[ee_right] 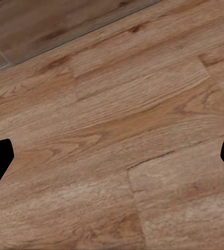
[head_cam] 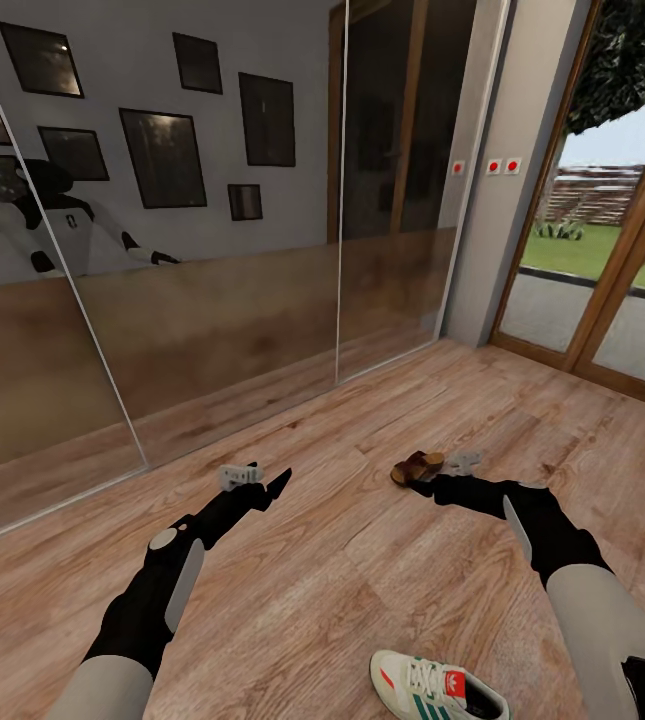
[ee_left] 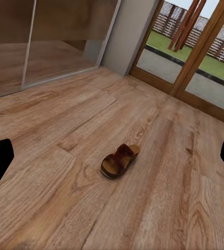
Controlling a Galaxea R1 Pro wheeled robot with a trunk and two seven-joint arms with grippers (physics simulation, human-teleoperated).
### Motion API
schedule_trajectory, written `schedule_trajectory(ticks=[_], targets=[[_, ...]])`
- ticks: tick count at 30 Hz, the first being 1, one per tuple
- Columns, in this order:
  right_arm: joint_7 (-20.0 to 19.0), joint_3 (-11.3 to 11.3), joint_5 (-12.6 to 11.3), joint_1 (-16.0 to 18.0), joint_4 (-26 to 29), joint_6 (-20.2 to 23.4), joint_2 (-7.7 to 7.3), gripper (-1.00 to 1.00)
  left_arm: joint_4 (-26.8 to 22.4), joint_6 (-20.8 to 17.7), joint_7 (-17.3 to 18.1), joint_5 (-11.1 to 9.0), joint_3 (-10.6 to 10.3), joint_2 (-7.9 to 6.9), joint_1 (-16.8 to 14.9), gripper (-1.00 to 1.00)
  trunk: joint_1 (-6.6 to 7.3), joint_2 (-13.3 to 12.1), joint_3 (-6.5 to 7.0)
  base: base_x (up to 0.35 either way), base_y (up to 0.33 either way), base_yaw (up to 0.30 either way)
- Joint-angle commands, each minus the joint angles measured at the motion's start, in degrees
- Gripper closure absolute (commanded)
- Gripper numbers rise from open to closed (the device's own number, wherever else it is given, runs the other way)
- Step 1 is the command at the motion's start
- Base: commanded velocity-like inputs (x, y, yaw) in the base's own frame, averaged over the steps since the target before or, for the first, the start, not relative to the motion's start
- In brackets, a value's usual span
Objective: Pick up the two gym shoes and the two sandals from the corridor floor and place them onto the hallstand (shoe rack) in the corridor, making sure they are on the rack and not on the floor. Arrange them so the two gym shoes are next to each other and the two sandals are next to each other.
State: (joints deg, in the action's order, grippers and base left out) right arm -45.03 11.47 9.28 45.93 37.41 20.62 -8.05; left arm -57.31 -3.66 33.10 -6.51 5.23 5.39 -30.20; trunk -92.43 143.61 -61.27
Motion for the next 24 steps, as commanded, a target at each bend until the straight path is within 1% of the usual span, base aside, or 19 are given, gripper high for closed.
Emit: schedule_trajectory(ticks=[1,12,24], targets=[[-0.43,0.3,0.46,0.04,0.09,0.3,0.05,-1.0,0.01,-0.39,0.39,-0.43,0.19,0.05,-0.03,-1.0,0.01,0.02,-0.05,0.015,0.0,0.0],[-0.41,0.3,0.5,0.04,0.09,0.32,0.05,-1.0,0.01,-0.39,0.38,-0.43,0.19,0.05,-0.03,-1.0,0.01,0.02,-0.05,0.091,-0.041,0.0],[-0.42,0.3,0.53,0.04,0.11,0.3,0.05,-1.0,0.01,-0.39,0.38,-0.43,0.19,0.05,-0.03,-1.0,0.01,0.02,-0.05,0.013,-0.007,0.0]])
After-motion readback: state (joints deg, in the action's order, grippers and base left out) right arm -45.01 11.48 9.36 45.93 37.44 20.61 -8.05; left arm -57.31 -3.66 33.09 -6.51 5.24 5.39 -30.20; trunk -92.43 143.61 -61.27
